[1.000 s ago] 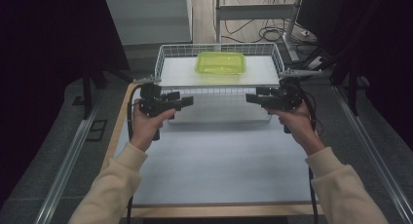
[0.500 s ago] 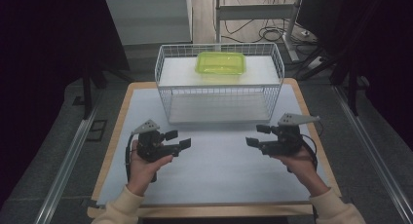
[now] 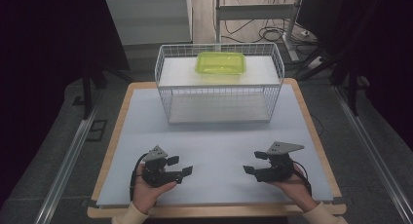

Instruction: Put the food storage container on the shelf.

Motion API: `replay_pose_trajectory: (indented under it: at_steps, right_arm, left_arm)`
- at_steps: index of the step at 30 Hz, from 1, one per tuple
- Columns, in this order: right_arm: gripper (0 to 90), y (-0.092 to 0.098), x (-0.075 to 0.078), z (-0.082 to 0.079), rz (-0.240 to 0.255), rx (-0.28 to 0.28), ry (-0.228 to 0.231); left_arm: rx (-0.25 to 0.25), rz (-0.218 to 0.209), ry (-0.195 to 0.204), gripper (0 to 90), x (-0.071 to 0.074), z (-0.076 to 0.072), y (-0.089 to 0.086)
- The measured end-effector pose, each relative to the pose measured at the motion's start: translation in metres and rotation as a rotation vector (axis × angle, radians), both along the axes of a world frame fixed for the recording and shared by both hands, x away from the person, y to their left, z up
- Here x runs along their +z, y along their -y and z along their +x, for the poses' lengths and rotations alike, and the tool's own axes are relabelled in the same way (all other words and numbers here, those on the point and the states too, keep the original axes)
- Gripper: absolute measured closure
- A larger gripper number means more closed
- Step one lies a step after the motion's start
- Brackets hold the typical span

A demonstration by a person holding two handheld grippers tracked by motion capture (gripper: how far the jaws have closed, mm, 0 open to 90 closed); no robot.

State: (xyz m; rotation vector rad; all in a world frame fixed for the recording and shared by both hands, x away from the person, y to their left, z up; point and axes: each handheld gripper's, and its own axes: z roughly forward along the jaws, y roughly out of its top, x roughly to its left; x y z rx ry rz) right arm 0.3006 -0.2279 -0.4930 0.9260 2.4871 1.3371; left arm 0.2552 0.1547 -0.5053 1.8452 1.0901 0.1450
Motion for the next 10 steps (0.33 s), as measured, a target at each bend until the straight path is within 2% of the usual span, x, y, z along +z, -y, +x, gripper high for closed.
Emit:
replay_pose_trajectory:
  at_steps: [3,10]
  right_arm:
    - [27.2,0.0011,0.0018,0.0001,0.010,-0.009,0.008]
    - [26.1,0.0054,0.0023,-0.0012,0.015,-0.024,0.042]
  left_arm:
    - [0.007,-0.014,0.001,27.3,0.0000,0.0007,0.0007]
    - [0.010,-0.008,0.005,26.9,-0.0037,-0.0003,0.0010]
